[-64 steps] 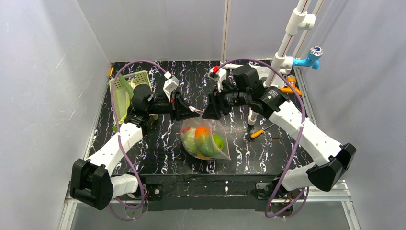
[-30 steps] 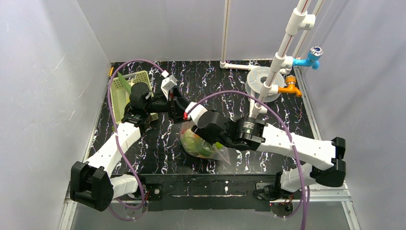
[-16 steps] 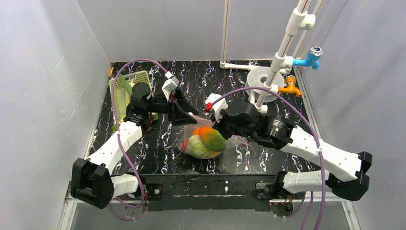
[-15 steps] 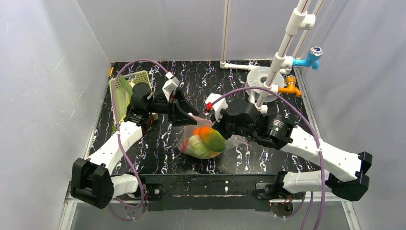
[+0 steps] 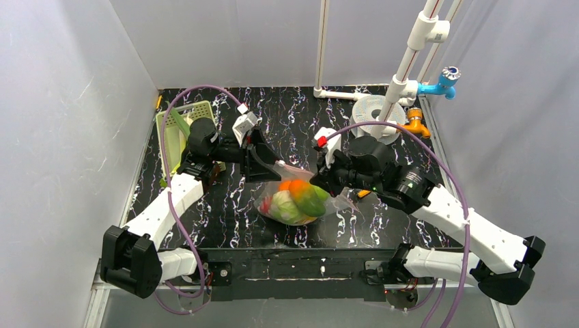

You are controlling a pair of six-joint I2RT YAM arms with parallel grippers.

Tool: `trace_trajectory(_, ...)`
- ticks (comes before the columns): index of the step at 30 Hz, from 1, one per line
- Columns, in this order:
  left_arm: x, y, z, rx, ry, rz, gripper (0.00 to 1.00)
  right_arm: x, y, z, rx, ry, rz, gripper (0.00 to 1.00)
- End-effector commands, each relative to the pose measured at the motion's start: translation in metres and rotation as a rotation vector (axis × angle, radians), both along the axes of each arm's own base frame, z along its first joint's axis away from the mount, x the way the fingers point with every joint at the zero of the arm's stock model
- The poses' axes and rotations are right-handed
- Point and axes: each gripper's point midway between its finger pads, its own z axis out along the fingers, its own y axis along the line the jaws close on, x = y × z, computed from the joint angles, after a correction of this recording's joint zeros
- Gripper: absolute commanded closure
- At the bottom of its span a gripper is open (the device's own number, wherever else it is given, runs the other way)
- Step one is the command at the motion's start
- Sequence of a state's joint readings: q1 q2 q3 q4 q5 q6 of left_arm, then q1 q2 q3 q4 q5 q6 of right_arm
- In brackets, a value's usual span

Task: Place the food in the zip-top bag and seal the zipper
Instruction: Adjust the zipper food storage bag at the center of the board, then zip the zipper food storage bag at the center of the board.

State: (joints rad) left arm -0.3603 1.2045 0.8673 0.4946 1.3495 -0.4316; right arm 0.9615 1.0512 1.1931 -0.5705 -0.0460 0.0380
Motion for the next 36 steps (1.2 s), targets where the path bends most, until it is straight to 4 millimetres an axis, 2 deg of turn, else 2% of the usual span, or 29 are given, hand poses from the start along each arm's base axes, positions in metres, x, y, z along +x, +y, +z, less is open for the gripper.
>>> trace_trajectory(1, 0.001, -0.002, 0.013, -0.034, -0.049, 0.004, 0.39, -0.008, 0.008, 0.023, 0.131, 0.001, 0.054, 0.99)
trace_trajectory(6, -0.001, -0.007, 0.019, -0.066, -0.032, -0.024, 0.44, -0.008, 0.011, 0.021, 0.145, 0.014, 0.063, 0.99)
trace_trajectory(12, -0.020, -0.012, 0.012, -0.025, -0.044, -0.101, 0.55, -0.003, 0.006, 0.031, 0.163, -0.012, 0.029, 0.99)
trace_trajectory(16, -0.020, -0.012, 0.013, -0.027, -0.053, -0.092, 0.47, -0.002, 0.001, 0.038, 0.193, -0.022, 0.017, 0.99)
trace_trajectory(18, -0.019, -0.013, 0.013, -0.030, -0.044, -0.087, 0.48, -0.003, 0.002, 0.040, 0.209, -0.016, 0.019, 0.99)
trace_trajectory(21, -0.017, -0.014, 0.016, -0.036, -0.056, -0.073, 0.58, -0.004, 0.006, 0.041, 0.220, -0.005, 0.031, 0.99)
trace_trajectory(23, -0.014, -0.014, 0.015, -0.037, -0.062, -0.056, 0.71, -0.004, 0.008, 0.040, 0.222, 0.001, 0.036, 0.99)
trace_trajectory(26, -0.010, -0.015, 0.015, -0.033, -0.072, -0.028, 0.95, -0.003, 0.009, 0.040, 0.220, 0.003, 0.034, 0.99)
trace_trajectory(27, -0.007, -0.015, 0.014, -0.030, -0.072, -0.010, 1.00, -0.002, 0.009, 0.040, 0.215, 0.006, 0.030, 0.99)
trace_trajectory(28, -0.004, -0.014, 0.014, -0.029, -0.075, 0.009, 1.00, -0.002, 0.009, 0.040, 0.208, 0.009, 0.026, 0.94)
trace_trajectory(31, 0.002, -0.013, 0.014, -0.032, -0.079, 0.041, 1.00, 0.004, 0.009, 0.042, 0.157, 0.029, 0.004, 0.52)
trace_trajectory(32, 0.003, -0.013, 0.015, -0.033, -0.079, 0.046, 1.00, 0.005, 0.010, 0.045, 0.142, 0.036, 0.001, 0.44)
trace_trajectory(36, 0.004, -0.013, 0.016, -0.038, -0.071, 0.048, 1.00, 0.009, 0.027, 0.058, 0.132, 0.023, 0.017, 0.38)
